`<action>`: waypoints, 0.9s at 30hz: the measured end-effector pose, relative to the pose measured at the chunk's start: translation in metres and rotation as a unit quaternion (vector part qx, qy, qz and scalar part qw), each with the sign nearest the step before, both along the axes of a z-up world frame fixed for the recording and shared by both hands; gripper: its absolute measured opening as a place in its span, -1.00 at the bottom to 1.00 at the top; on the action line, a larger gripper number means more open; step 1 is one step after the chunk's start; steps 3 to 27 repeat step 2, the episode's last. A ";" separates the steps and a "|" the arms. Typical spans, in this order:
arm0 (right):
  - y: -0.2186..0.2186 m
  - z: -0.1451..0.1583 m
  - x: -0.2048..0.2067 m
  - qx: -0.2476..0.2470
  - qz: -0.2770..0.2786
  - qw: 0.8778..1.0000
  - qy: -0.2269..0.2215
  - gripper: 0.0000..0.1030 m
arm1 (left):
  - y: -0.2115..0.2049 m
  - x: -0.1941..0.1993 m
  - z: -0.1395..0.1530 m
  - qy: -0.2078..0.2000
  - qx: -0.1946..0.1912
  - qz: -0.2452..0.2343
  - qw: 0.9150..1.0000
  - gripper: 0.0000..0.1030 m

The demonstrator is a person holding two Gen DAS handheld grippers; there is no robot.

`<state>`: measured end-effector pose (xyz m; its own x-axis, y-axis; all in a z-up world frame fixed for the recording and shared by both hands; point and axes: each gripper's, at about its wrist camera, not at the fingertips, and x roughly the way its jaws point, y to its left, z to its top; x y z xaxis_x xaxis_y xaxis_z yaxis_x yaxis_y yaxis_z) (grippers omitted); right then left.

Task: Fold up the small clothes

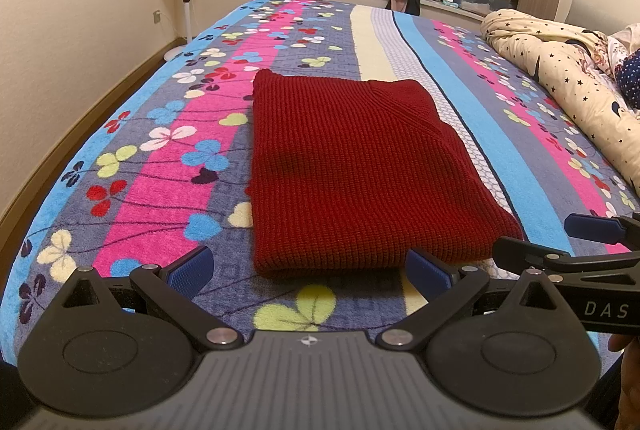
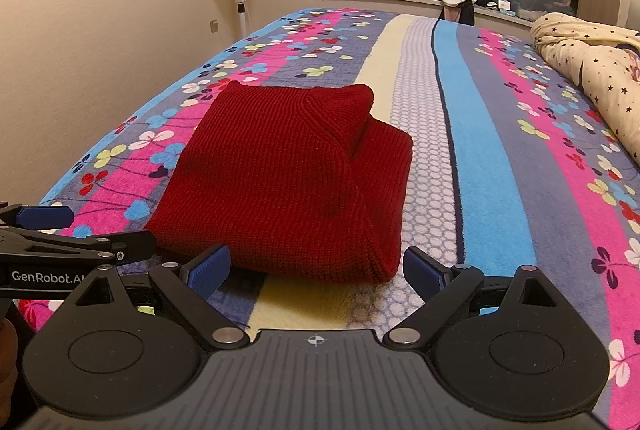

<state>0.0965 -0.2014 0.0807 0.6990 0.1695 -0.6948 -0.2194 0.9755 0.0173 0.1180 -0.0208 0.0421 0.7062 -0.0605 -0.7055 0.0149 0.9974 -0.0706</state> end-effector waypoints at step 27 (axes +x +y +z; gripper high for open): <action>0.001 -0.001 -0.001 0.000 -0.001 1.000 0.001 0.82 | 0.001 0.000 0.000 0.001 0.000 0.000 1.000 0.98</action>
